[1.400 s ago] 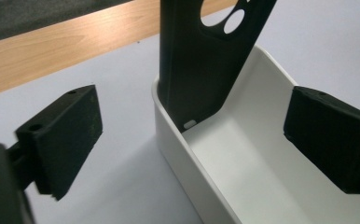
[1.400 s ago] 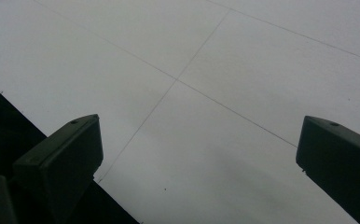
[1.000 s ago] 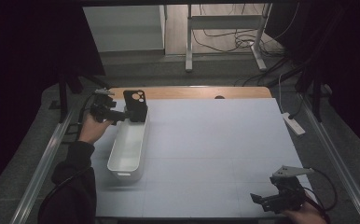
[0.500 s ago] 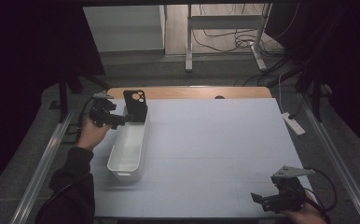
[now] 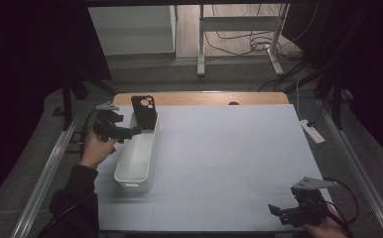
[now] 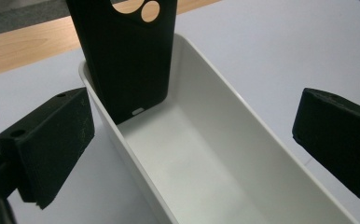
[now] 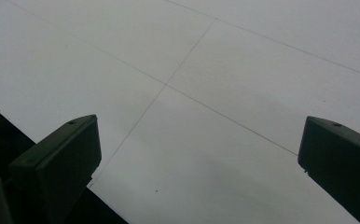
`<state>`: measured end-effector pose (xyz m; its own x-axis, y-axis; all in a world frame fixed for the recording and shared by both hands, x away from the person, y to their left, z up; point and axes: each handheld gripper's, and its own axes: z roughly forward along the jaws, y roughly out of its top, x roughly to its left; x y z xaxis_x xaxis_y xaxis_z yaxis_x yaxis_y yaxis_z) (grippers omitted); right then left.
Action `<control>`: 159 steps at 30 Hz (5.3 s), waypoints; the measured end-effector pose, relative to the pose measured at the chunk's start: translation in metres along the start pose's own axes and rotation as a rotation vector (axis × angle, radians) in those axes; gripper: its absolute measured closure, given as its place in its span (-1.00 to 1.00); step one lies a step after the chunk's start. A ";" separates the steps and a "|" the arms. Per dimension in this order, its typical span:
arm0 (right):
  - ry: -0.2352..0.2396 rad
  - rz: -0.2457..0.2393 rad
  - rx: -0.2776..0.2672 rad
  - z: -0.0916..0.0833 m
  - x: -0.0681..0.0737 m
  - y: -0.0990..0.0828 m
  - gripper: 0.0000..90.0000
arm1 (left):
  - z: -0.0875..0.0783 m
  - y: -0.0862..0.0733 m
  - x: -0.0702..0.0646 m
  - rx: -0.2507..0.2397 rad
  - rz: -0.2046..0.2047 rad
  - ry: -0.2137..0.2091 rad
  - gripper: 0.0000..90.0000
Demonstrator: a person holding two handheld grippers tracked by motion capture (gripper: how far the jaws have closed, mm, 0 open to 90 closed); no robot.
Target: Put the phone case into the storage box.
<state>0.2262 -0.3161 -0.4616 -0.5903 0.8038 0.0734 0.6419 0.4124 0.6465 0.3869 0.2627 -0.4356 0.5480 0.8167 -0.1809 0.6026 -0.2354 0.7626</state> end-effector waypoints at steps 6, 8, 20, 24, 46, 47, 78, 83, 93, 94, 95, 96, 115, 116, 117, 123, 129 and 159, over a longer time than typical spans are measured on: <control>-0.023 -0.003 -0.016 -0.001 0.002 -0.001 -1.00 | -0.007 -0.006 -0.006 -0.003 0.008 -0.005 -1.00; -0.029 -0.004 -0.017 -0.002 0.003 0.000 -1.00 | -0.009 -0.008 -0.008 0.001 0.009 -0.010 -1.00; -0.018 -0.006 -0.001 0.001 0.002 0.000 -1.00 | -0.014 -0.017 -0.023 0.017 0.010 -0.035 -0.99; -0.015 -0.007 0.001 0.000 0.002 0.000 -1.00 | -0.017 -0.018 -0.028 0.004 0.017 -0.034 -0.99; -0.012 -0.025 0.015 0.002 0.004 0.001 -1.00 | -0.014 -0.048 -0.050 -0.008 0.042 -0.058 -0.99; -0.013 -0.027 0.016 0.002 0.004 0.001 -1.00 | -0.014 -0.049 -0.052 -0.010 0.040 -0.060 -0.99; -0.001 -0.032 0.021 0.003 0.004 0.001 -1.00 | -0.035 -0.081 -0.074 -0.015 0.008 -0.039 -1.00; -0.005 -0.035 0.027 0.003 0.004 0.001 -1.00 | -0.042 -0.084 -0.078 -0.027 0.004 -0.029 -1.00; -0.005 -0.031 0.030 0.004 0.004 0.001 -1.00 | -0.050 -0.092 -0.087 -0.017 0.017 0.013 -1.00; -0.005 -0.032 0.031 0.004 0.004 0.001 -1.00 | -0.051 -0.092 -0.088 -0.015 0.020 0.013 -1.00; -0.005 -0.032 0.031 0.003 0.004 0.001 -1.00 | -0.052 -0.093 -0.089 -0.012 0.023 0.022 -1.00; -0.005 -0.031 0.031 0.003 0.004 0.001 -1.00 | -0.053 -0.094 -0.091 -0.011 0.027 0.028 -1.00; -0.007 -0.027 0.037 0.004 0.005 0.001 -1.00 | -0.071 -0.119 -0.102 -0.011 0.010 0.059 -1.00; -0.007 -0.026 0.037 0.004 0.005 0.001 -1.00 | -0.072 -0.121 -0.103 -0.011 0.007 0.059 -1.00; -0.007 -0.026 0.037 0.004 0.005 0.001 -1.00 | -0.072 -0.121 -0.103 -0.011 0.007 0.059 -1.00; -0.007 -0.027 0.037 0.004 0.005 0.001 -1.00 | -0.077 -0.127 -0.105 -0.020 0.001 0.058 -1.00; -0.007 -0.027 0.035 0.004 0.005 0.001 -1.00 | -0.082 -0.135 -0.109 -0.026 -0.006 0.057 -1.00; -0.010 -0.025 0.040 0.004 0.005 0.001 -1.00 | -0.097 -0.177 -0.116 0.004 -0.058 0.063 -1.00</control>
<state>0.2264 -0.3099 -0.4635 -0.6019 0.7970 0.0499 0.6458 0.4491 0.6174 0.1605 0.2611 -0.4896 0.4743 0.8607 -0.1852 0.6349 -0.1886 0.7492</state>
